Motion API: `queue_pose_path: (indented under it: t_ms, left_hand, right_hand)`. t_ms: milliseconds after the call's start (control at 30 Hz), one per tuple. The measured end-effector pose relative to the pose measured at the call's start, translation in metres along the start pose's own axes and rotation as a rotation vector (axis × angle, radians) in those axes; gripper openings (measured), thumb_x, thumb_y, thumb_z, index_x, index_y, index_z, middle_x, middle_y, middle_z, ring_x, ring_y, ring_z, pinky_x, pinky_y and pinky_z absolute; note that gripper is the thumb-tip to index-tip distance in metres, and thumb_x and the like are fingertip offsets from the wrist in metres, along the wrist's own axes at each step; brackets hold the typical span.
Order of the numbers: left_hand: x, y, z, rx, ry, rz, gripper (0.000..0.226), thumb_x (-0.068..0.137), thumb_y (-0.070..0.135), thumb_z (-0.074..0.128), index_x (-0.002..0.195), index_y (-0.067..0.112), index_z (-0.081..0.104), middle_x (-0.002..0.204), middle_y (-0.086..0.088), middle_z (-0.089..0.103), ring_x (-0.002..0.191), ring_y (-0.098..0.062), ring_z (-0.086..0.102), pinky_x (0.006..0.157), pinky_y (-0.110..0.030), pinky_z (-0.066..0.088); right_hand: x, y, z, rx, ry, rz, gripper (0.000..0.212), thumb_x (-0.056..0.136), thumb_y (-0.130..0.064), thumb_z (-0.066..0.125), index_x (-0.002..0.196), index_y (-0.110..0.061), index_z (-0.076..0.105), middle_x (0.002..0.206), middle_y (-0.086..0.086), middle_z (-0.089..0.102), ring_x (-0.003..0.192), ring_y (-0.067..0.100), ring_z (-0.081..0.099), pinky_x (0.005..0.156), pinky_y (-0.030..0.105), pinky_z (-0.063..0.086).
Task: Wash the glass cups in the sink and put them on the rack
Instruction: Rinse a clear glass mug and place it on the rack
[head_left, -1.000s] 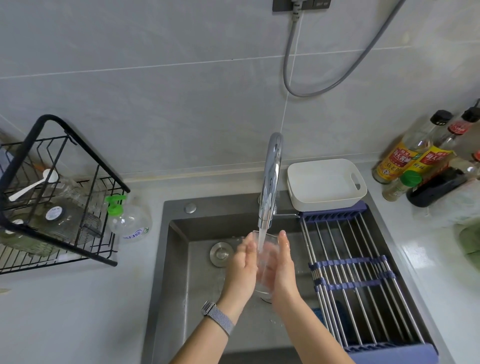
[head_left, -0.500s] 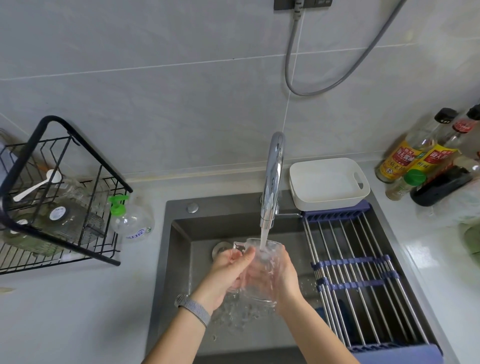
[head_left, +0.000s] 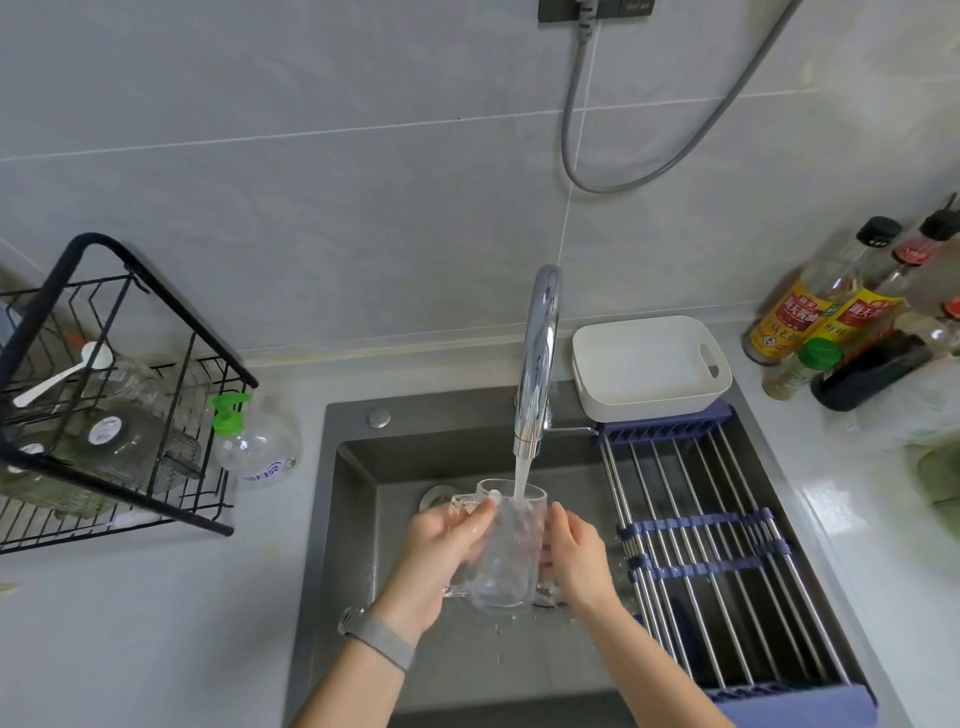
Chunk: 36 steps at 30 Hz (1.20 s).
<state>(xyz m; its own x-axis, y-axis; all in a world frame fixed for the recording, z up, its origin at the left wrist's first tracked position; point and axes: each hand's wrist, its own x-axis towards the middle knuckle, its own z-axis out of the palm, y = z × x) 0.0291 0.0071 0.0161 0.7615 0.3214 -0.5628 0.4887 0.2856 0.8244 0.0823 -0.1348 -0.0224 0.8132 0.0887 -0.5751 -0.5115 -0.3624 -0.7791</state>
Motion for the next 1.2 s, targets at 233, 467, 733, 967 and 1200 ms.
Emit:
queue_pose_path:
  t_ms: [233, 467, 733, 967, 1200]
  left_hand:
    - [-0.009, -0.002, -0.018, 0.382, 0.010, 0.087, 0.027, 0.074, 0.011, 0.081, 0.064, 0.006, 0.057, 0.092, 0.021, 0.057, 0.094, 0.002, 0.056, 0.078, -0.004, 0.041]
    - [-0.014, -0.010, -0.031, 0.458, 0.112, 0.180, 0.049, 0.073, 0.008, 0.082, 0.100, -0.021, 0.054, 0.083, -0.002, 0.056, 0.076, -0.007, 0.057, 0.067, -0.006, 0.043]
    - [-0.017, -0.011, -0.039, 0.376, 0.198, 0.118, 0.042, 0.072, 0.009, 0.082, 0.049, 0.017, 0.049, 0.084, 0.004, 0.066, 0.065, 0.001, 0.059, 0.072, -0.022, 0.049]
    - [-0.020, -0.014, -0.038, -0.162, 0.196, -0.034, 0.029, 0.082, 0.000, 0.071, 0.102, -0.016, 0.058, 0.095, -0.002, 0.071, 0.095, -0.015, 0.065, 0.099, -0.036, 0.047]
    - [-0.033, -0.012, -0.015, -0.535, 0.056, -0.166, 0.015, 0.076, 0.012, 0.067, 0.088, 0.003, 0.071, 0.100, -0.008, 0.071, 0.099, -0.022, 0.064, 0.090, -0.035, 0.049]
  right_hand:
    - [0.046, -0.058, -0.039, 0.813, -0.082, 0.179, 0.053, 0.099, -0.001, 0.042, 0.149, -0.004, 0.024, 0.147, 0.019, 0.041, 0.131, 0.033, 0.046, 0.108, 0.047, 0.041]
    - [0.061, -0.090, -0.068, 1.333, -0.132, 0.281, 0.054, 0.093, 0.007, 0.035, 0.145, 0.008, 0.020, 0.151, 0.035, 0.016, 0.141, 0.051, 0.017, 0.116, 0.053, 0.022]
    - [0.053, -0.064, -0.061, 1.339, -0.288, 0.093, 0.120, 0.046, 0.015, 0.079, 0.150, -0.016, 0.029, 0.149, 0.028, 0.030, 0.139, 0.042, 0.031, 0.111, 0.047, 0.035]
    - [0.016, -0.021, -0.027, 0.295, -0.393, 0.012, 0.034, 0.088, -0.024, 0.067, 0.120, -0.026, 0.056, 0.133, 0.001, 0.058, 0.121, 0.017, 0.055, 0.098, 0.042, 0.048]
    - [-0.045, 0.009, 0.007, 0.391, -0.560, 0.008, 0.083, 0.055, -0.045, 0.088, 0.128, -0.035, 0.049, 0.125, 0.001, 0.063, 0.105, 0.024, 0.067, 0.086, 0.049, 0.054]
